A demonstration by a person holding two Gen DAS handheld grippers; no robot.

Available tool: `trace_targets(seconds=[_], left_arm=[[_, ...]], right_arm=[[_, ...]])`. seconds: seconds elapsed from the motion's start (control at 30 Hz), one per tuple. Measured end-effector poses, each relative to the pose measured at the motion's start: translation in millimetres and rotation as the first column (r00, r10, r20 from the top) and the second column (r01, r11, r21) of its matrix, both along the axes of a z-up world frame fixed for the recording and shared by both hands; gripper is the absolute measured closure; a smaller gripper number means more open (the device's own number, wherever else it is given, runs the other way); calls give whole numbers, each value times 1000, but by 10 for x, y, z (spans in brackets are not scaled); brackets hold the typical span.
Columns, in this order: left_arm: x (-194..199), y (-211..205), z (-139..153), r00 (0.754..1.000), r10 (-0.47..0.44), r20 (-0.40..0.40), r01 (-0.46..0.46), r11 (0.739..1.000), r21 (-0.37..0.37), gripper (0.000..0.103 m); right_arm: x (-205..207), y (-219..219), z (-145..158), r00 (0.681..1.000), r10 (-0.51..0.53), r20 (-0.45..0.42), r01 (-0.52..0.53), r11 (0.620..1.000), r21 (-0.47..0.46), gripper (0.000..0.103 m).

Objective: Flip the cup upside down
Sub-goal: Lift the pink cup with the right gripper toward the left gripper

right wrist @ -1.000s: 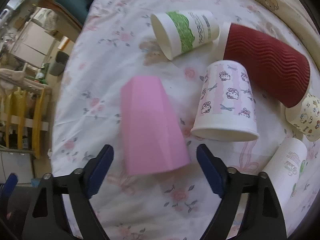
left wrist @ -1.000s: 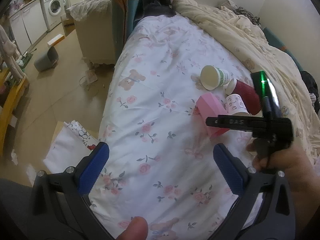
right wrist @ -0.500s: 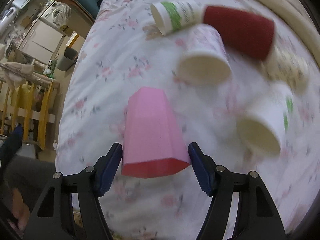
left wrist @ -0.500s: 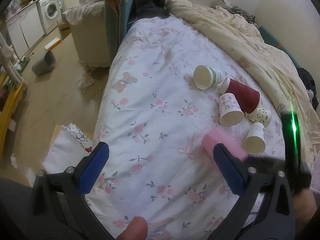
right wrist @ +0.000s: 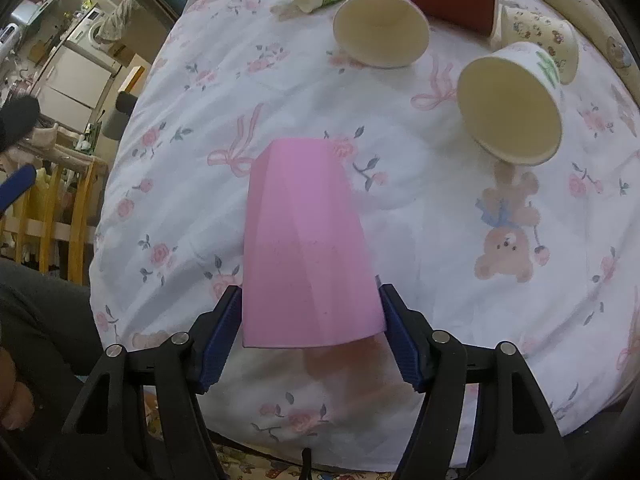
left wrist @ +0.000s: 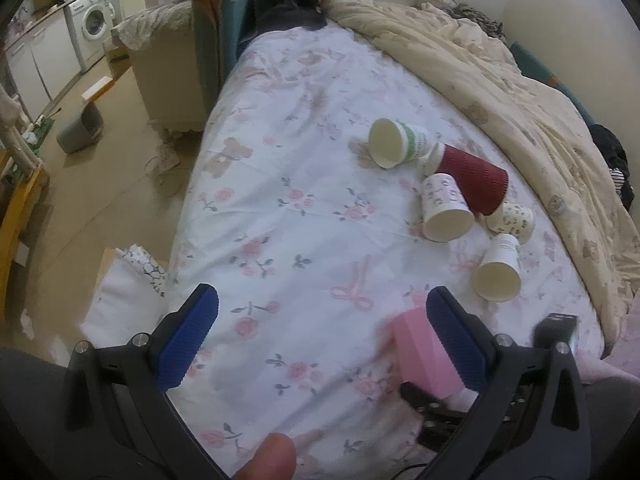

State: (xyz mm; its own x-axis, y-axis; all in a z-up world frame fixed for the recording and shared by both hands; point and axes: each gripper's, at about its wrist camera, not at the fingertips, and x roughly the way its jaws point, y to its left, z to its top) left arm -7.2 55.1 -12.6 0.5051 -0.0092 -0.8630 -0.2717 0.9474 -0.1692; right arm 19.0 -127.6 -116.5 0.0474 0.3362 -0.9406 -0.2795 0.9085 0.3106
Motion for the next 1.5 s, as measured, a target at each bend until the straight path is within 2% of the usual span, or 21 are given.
trace_targets(seconds=[0.03,0.13,0.37,0.5,0.63,0.77,0.93,1.03,1.17,1.27,1.5], left_arm=[[0,-24,9,1000,-5,5,5,1000,5,0],[30,-78,20,1000,-12,11,12,1000,18,0],[32,-46,-10,1000,12,6,-12,1000,26,0],[28,-33,-46,1000,16,-2,-16,999,31,0],[39,-77,-87,1000,5,-15,-4,999,42,0],[42,-142,-126,1000,-11,-30,12,998,61,0],[63,-214,-189,998,-28,-59,32,996,80,0],[93,-264,-212,996,-41,-79,48,995,88,0],[146,-353,-239,992,-60,-113,70,994,81,0],[226,-423,-328,983,-48,-176,57,997,45,1],[388,-686,-565,962,-46,-268,39,999,-33,3]], right_arm=[[-6,6,-24,1000,5,-12,-5,1000,-2,31],[-29,9,-43,1000,16,-24,-16,1000,2,7],[-11,-172,291,999,10,43,-13,998,57,6],[29,-307,574,992,4,129,-13,997,71,2],[149,-534,821,975,-40,218,23,996,83,0],[209,-738,869,955,-106,276,86,993,83,0],[242,-955,850,934,-195,300,168,979,115,0],[272,-1056,842,926,-247,286,211,966,150,0],[272,-1100,868,917,-270,295,237,961,141,0],[290,-1137,852,917,-284,281,252,957,144,0],[287,-1237,836,918,-290,273,263,956,132,0]])
